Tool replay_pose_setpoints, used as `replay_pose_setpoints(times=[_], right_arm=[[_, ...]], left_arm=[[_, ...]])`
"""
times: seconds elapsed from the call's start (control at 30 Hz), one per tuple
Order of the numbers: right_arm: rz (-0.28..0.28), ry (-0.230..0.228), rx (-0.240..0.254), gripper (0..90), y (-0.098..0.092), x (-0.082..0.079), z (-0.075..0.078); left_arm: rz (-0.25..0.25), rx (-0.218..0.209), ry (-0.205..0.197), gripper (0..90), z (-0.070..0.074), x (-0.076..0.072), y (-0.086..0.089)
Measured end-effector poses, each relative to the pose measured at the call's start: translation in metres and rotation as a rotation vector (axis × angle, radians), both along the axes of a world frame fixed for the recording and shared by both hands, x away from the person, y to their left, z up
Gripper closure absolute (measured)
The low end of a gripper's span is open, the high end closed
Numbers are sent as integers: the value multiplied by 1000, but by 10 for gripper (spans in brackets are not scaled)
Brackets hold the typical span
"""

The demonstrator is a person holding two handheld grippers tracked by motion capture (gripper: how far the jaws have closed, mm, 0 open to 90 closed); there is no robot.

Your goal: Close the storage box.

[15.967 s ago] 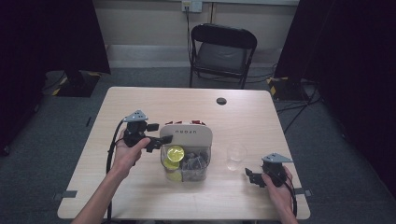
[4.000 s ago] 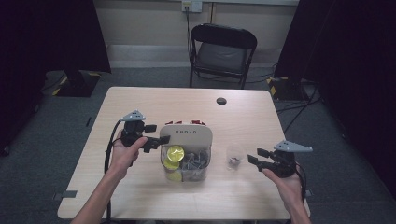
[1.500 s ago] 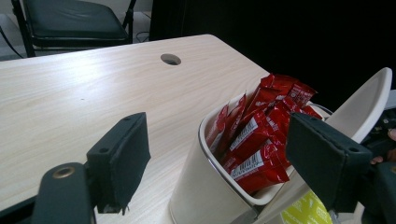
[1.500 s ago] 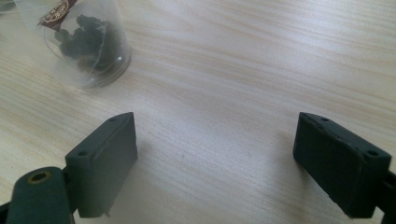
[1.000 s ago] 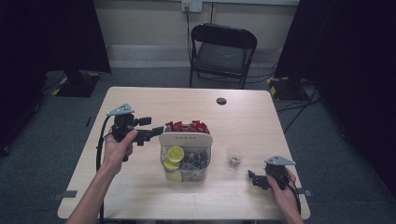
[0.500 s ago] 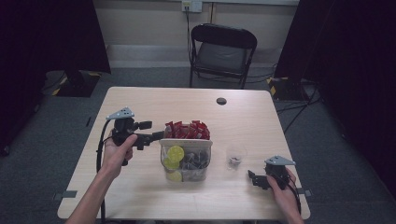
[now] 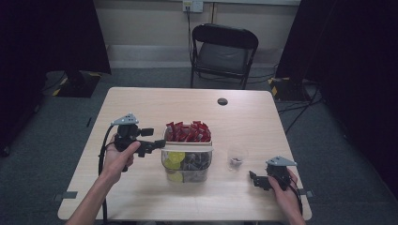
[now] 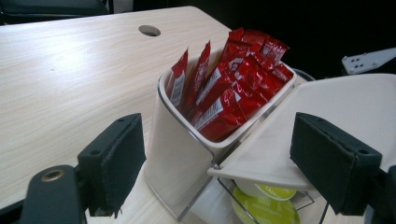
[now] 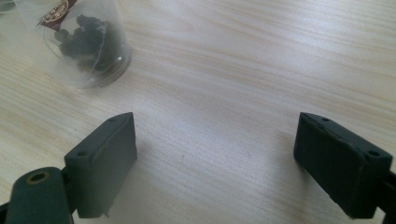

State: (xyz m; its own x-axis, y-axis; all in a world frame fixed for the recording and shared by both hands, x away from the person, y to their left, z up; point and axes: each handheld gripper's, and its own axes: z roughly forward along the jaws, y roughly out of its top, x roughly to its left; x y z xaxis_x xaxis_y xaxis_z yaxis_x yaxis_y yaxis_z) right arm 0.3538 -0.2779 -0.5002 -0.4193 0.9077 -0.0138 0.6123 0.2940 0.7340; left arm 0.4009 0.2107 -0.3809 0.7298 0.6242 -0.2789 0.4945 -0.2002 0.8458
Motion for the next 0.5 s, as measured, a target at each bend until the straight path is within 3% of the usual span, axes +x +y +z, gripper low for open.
replay_pose_setpoints(times=[0.1,0.5], right_arm=[[0,0,0,127,0,0,0],[0,0,0,127,0,0,0]], left_arm=[[-14,40,3,175,-5,-3,-3],[-32,120,26,170,-28,-7,-19]])
